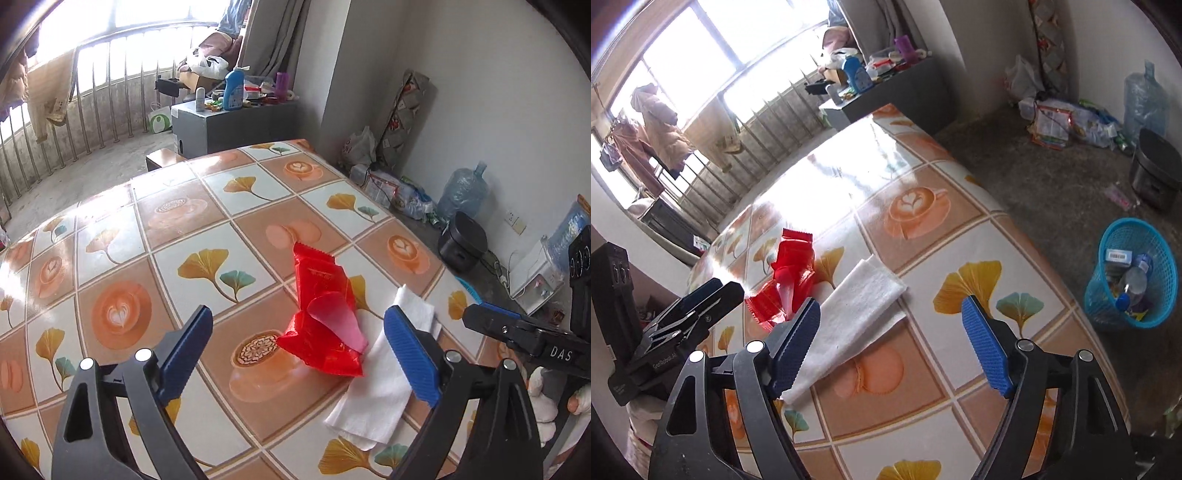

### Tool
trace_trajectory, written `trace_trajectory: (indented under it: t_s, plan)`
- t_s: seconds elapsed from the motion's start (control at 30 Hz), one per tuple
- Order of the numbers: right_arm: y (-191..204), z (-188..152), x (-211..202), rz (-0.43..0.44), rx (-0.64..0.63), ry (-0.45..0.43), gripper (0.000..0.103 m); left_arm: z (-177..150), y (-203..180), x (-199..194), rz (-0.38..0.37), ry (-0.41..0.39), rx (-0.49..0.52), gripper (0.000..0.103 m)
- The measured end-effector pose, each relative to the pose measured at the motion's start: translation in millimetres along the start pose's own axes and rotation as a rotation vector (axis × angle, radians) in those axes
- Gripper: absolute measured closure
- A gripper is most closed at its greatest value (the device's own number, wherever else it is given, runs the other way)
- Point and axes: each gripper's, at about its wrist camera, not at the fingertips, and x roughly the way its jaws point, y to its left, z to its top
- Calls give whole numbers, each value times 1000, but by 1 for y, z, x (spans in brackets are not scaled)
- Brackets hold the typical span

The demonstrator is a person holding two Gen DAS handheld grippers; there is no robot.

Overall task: Collect trash
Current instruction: 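Grasp the red wrapper with the left tool while the right tool grasps the white tissue, then lift the red wrapper with the left tool while the right tool lifts the tissue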

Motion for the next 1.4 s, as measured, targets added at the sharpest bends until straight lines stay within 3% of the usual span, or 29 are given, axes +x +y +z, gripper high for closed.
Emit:
trace_trajectory:
  t_s: [0.23,0.5,1.0,1.13,1.4]
  plan:
    - [12,2,15,-32,-77,23,40,3,-13,34,23,95,109,20]
    - [16,3,18,-38,-133,19,59,4,-23,60,63,171,149,38]
    - [22,-5,20,-93,-201,29,98,1,-31,52,92,132,151,64]
    - [21,-6,17,-73,-185,28,102,2,-30,47,77,122,139,76]
    - [14,-1,-2,-22,-133,0,103,-1,-32,33,52,91,132,81]
